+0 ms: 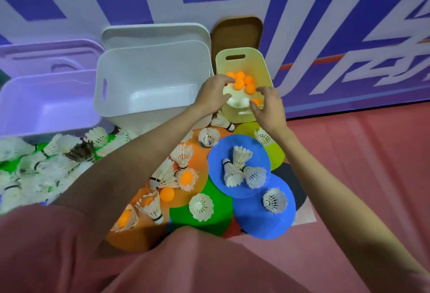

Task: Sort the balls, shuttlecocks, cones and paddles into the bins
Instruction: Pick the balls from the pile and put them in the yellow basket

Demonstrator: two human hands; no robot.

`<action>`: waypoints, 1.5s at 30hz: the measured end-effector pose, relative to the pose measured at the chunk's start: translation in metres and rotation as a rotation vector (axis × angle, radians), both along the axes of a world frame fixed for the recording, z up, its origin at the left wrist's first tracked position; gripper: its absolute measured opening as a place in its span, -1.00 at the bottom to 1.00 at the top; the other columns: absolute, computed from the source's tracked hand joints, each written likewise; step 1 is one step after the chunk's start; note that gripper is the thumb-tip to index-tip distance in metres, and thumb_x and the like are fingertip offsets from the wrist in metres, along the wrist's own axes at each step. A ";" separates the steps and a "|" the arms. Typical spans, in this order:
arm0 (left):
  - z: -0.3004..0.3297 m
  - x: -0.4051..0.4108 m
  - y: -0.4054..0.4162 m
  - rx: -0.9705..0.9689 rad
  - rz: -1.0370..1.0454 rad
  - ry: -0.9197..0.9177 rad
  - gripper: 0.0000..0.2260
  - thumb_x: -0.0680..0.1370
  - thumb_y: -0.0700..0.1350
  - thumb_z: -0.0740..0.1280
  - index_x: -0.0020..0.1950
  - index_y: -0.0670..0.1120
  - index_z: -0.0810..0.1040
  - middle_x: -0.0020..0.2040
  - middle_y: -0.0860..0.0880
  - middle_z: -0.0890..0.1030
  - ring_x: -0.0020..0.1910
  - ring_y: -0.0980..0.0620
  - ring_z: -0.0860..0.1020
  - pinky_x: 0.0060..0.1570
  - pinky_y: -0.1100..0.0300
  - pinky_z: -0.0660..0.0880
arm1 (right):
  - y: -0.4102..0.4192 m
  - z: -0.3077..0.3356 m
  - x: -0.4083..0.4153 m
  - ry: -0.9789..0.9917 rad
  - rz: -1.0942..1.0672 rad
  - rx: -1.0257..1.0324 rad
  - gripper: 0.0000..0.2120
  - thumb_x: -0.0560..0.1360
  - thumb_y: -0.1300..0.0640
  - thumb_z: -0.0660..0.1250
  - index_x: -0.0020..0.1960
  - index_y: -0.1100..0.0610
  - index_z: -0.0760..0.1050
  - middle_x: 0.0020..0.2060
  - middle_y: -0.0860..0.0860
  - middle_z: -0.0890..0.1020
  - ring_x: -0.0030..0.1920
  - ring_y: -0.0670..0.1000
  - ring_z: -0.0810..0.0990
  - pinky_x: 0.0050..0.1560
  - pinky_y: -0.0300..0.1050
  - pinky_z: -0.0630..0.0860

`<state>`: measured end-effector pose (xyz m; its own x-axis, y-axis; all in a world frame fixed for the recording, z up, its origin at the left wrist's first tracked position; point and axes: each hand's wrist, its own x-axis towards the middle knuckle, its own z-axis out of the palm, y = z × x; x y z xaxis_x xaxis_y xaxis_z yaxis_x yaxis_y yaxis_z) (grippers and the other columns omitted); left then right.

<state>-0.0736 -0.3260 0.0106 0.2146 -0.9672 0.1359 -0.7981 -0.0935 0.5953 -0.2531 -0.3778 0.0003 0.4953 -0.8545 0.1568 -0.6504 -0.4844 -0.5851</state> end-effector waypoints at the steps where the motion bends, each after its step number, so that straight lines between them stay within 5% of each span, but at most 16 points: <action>1: -0.001 -0.001 0.011 -0.037 -0.002 0.003 -0.66 0.46 -0.26 0.39 0.24 -0.14 0.55 0.21 -0.11 0.57 0.15 -0.05 0.53 0.18 0.09 0.45 | 0.007 -0.002 -0.003 -0.003 0.028 -0.007 -0.66 0.51 0.16 0.32 0.24 0.25 0.43 0.17 0.17 0.50 0.17 0.16 0.48 0.08 -0.05 0.40; 10: -0.016 -0.016 0.162 0.032 0.095 0.081 -0.69 0.50 -0.24 0.37 0.24 -0.09 0.54 0.20 -0.04 0.56 0.17 0.02 0.49 0.17 0.20 0.41 | 0.111 -0.030 -0.012 -0.018 0.326 0.116 -0.73 0.54 0.18 0.27 0.21 0.25 0.46 0.10 0.15 0.52 0.10 0.14 0.49 0.05 -0.19 0.35; 19: -0.047 -0.002 0.274 0.250 0.243 0.020 -0.73 0.47 -0.18 0.44 0.16 -0.09 0.58 0.06 -0.05 0.59 0.08 -0.03 0.52 0.06 0.11 0.44 | 0.177 -0.059 0.020 0.144 0.462 0.163 -0.72 0.46 0.17 0.38 0.16 0.18 0.55 0.20 0.17 0.47 0.21 0.19 0.43 0.20 -0.01 0.38; 27: -0.063 0.000 0.287 0.356 0.031 -0.250 -0.69 0.27 -0.11 0.58 -0.04 -0.10 0.62 -0.09 -0.03 0.63 -0.05 -0.12 0.54 -0.02 -0.01 0.46 | 0.192 -0.070 0.046 0.292 0.458 0.068 -0.74 0.38 0.10 0.46 0.01 0.20 0.61 0.25 0.20 0.42 0.24 0.24 0.38 0.20 0.08 0.39; 35: -0.069 0.007 0.284 0.400 -0.089 -0.466 -0.61 0.16 -0.06 0.62 -0.08 -0.08 0.63 -0.14 0.00 0.61 -0.10 -0.10 0.55 -0.04 0.10 0.24 | 0.195 -0.075 0.053 0.289 0.391 0.076 -0.63 0.35 0.08 0.48 0.06 0.27 0.56 0.22 0.20 0.45 0.23 0.24 0.40 0.17 0.07 0.38; 40: -0.073 0.010 0.283 0.365 -0.088 -0.439 -0.63 0.19 -0.06 0.60 -0.06 -0.06 0.63 -0.12 0.01 0.61 -0.09 -0.08 0.54 -0.04 0.12 0.22 | 0.192 -0.072 0.048 0.233 0.355 0.134 -0.58 0.35 0.05 0.49 0.12 0.24 0.54 0.23 0.16 0.44 0.24 0.19 0.40 0.23 0.05 0.36; 45: -0.065 0.012 0.285 0.256 -0.022 -0.170 -0.72 0.38 -0.08 0.50 0.07 -0.07 0.61 -0.02 0.00 0.60 0.00 -0.05 0.47 -0.04 0.13 0.35 | 0.182 -0.063 0.032 0.115 0.309 0.189 -0.59 0.37 0.03 0.49 0.12 0.23 0.53 0.21 0.15 0.45 0.23 0.16 0.42 0.21 0.00 0.38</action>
